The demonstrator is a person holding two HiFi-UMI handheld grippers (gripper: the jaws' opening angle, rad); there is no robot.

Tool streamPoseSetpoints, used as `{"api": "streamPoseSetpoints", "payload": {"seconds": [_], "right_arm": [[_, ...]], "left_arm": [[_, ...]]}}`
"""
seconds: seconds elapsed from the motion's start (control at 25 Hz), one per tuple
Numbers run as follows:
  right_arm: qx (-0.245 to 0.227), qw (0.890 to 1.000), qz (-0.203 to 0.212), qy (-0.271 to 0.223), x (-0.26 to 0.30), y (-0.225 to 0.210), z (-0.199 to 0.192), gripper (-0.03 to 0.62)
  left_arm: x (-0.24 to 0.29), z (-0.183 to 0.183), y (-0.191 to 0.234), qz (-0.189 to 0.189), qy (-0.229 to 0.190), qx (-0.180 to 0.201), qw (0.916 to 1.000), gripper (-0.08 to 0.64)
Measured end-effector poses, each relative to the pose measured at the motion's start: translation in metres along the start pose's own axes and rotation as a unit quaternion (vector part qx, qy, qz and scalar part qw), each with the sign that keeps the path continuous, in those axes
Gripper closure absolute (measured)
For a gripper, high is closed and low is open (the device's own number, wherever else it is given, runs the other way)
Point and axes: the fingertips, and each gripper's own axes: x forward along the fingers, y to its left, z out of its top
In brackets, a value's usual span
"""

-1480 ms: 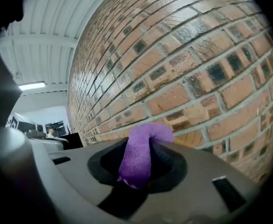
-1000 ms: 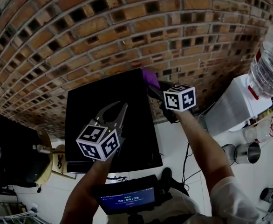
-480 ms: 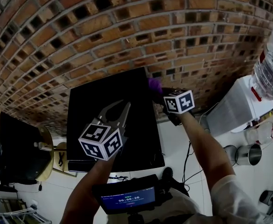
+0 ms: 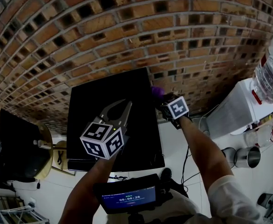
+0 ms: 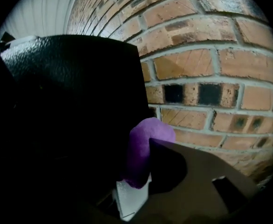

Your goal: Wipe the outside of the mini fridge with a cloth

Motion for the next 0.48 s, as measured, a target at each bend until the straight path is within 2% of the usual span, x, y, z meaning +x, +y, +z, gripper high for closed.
{"api": "streamPoseSetpoints", "payload": {"seconds": [0.12,0.48], "right_arm": [[-0.024,0.999,-0.015,0.027,0.007,0.000,-0.014,0.476],[-0.027,0.996,-0.047,0.071,-0.001,-0.007,-0.044,0.476]], "left_arm": [[0.000,0.000,0.001,0.001,0.000,0.000,1.0000,0.551],[0.000,0.001,0.002,0.001,-0.002,-0.001,1.0000,0.551]]}}
